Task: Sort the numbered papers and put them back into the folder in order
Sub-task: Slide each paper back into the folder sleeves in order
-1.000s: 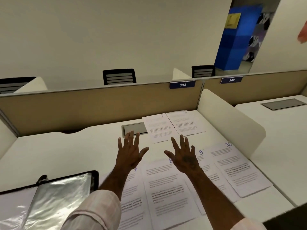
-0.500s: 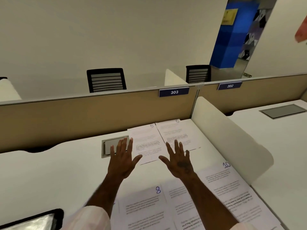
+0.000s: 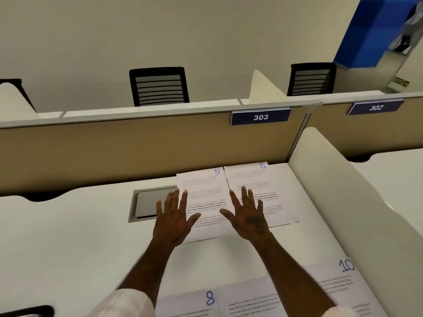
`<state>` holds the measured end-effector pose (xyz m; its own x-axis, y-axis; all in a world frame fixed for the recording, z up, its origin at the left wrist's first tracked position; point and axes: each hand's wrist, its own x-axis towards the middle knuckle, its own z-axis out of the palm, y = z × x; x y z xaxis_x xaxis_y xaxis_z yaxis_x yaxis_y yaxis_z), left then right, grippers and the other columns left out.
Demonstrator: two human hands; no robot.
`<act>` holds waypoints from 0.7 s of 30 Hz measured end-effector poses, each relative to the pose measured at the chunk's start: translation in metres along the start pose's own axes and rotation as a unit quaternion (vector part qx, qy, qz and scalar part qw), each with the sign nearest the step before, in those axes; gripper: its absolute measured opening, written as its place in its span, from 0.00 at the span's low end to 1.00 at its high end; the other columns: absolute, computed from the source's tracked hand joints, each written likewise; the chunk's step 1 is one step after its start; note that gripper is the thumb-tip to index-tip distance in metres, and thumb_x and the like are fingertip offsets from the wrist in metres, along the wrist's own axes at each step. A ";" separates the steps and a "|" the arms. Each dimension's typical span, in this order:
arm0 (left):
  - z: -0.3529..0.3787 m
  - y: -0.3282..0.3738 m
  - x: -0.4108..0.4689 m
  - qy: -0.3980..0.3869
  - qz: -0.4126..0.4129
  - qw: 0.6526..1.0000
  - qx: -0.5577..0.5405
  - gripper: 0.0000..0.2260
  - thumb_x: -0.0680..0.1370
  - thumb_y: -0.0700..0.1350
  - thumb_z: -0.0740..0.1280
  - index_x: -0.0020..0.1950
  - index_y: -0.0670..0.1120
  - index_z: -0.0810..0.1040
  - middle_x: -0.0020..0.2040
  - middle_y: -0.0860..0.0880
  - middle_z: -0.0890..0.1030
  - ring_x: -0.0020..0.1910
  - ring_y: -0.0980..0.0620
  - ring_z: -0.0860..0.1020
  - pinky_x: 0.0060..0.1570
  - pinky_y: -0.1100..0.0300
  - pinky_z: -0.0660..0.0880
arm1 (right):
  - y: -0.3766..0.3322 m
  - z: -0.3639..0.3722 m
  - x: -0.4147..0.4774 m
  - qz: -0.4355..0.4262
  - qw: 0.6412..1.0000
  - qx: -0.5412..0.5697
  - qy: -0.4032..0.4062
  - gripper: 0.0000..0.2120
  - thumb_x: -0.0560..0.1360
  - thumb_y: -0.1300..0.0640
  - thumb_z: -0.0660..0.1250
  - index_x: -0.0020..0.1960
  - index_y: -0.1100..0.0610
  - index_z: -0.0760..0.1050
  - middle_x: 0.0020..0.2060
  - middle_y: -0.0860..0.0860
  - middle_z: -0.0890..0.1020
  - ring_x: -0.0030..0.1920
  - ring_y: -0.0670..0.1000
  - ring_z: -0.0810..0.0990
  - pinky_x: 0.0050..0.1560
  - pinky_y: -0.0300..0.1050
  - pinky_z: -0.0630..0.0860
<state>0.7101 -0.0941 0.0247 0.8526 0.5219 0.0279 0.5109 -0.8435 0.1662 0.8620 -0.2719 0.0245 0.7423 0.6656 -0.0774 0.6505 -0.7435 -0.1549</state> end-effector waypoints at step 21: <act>0.095 -0.031 0.048 -0.119 -0.089 0.989 -0.007 0.43 0.70 0.74 0.35 0.81 0.53 0.44 0.81 0.47 0.42 0.79 0.45 0.42 0.75 0.41 0.42 | -0.030 0.110 0.059 -0.048 0.997 0.007 -0.056 0.40 0.77 0.30 0.38 0.73 0.54 0.69 0.72 0.60 0.68 0.73 0.61 0.66 0.70 0.66 0.51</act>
<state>0.7456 -0.0553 -0.0730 0.7524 0.6152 -0.2354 0.6545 -0.7388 0.1607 0.8687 -0.2031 -0.0842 0.6544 0.7367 -0.1705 0.7141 -0.6762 -0.1811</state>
